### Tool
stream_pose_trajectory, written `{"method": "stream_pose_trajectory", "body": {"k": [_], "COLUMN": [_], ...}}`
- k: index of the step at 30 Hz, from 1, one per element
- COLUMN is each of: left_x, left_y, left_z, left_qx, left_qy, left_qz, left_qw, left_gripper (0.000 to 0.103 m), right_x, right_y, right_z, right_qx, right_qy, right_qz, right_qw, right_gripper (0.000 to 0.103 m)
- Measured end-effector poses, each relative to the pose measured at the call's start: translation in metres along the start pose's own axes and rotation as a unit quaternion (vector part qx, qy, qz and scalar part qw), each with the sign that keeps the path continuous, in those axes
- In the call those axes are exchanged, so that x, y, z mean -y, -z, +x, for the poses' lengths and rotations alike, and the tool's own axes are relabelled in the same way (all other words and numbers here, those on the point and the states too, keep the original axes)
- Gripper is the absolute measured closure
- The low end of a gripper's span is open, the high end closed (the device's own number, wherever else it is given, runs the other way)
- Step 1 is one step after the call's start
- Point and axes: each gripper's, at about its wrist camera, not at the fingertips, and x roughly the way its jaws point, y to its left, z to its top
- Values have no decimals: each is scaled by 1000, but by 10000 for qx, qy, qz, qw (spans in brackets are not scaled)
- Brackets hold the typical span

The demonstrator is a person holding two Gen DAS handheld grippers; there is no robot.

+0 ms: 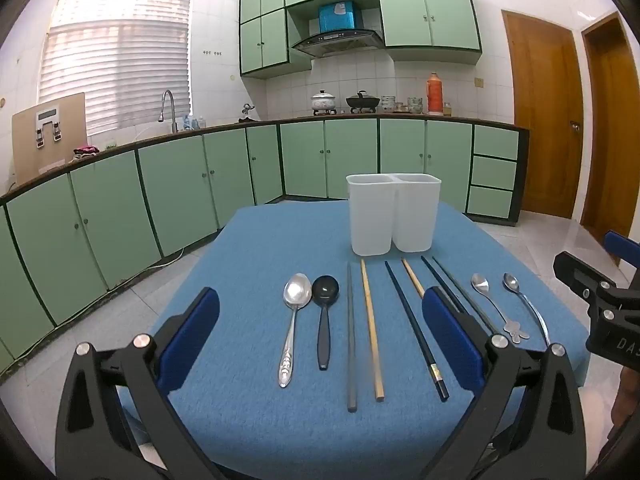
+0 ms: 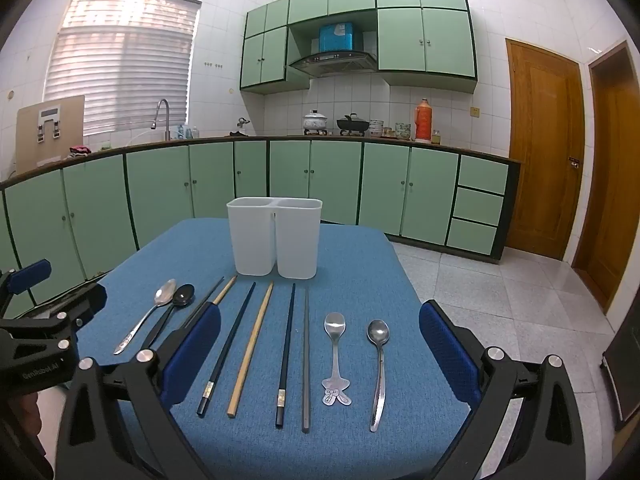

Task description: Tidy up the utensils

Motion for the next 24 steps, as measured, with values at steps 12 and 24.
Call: {"method": "stream_pose_trajectory", "body": {"k": [12,24], "left_x": [2,2], "left_y": [0,1], "left_z": [0,-1], "left_qx": [12,11], "left_qy": [-7,-12], "left_qz": [15,17], "left_qw": [10000,10000], "left_gripper": [5,5], "right_x": [0,0], "right_y": [0,0], "right_z": [-1,0], "right_qx": [3,4], "right_qy": [-1,-1], "right_qz": [1,1], "right_qw": [10000,10000], "right_gripper": [6,6]}}
